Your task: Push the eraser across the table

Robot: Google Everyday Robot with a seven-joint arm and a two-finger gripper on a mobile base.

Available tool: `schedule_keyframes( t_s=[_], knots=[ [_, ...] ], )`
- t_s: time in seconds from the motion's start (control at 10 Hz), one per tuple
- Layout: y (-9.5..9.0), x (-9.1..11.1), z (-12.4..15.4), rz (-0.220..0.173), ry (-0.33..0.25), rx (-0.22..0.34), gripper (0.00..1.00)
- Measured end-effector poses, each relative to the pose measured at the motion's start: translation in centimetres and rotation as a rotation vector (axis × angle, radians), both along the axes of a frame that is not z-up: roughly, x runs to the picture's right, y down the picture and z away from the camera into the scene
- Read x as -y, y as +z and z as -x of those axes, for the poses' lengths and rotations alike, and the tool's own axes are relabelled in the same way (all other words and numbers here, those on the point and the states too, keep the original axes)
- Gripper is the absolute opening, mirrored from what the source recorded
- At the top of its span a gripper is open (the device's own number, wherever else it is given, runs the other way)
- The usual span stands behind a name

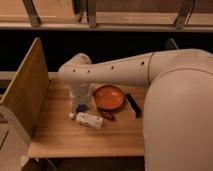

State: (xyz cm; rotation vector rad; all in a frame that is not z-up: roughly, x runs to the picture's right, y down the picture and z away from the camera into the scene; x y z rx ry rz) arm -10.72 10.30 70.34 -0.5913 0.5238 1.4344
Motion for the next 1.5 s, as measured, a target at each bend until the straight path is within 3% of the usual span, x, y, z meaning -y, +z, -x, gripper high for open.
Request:
schedule_keyframes(
  t_s=[0.3, 0.5, 0.9, 1.0, 1.2, 1.5],
  knots=[
    [0.0, 0.0, 0.0, 0.000, 0.000, 0.000, 0.60],
    [0.0, 0.0, 0.0, 0.000, 0.000, 0.000, 0.37],
    [0.0, 0.0, 0.0, -0.001, -0.001, 0.000, 0.02],
    [0.0, 0.1, 0.0, -0.002, -0.007, 0.001, 0.00],
    [0.9, 2.0, -1.8, -0.051, -0.066, -0.013, 0.00],
    [3.0, 5.2, -7.7, -0.097, -0.120, -0.069, 0.00]
  ],
)
